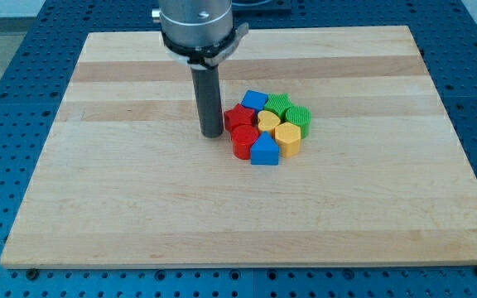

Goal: Separate red star from the red circle

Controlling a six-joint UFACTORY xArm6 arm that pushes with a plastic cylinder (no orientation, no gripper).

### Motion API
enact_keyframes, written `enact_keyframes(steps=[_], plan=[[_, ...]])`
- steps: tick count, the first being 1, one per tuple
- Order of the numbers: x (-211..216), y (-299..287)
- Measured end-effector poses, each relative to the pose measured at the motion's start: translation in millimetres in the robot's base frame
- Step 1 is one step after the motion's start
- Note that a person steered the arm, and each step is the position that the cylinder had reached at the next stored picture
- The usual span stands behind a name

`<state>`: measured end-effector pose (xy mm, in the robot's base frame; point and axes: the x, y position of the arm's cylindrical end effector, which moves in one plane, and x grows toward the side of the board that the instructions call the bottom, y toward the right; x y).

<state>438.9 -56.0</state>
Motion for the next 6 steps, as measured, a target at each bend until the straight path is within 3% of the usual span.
enact_keyframes(steps=[2,6], plan=[[-0.3,28.2],[-82.5,89.0]])
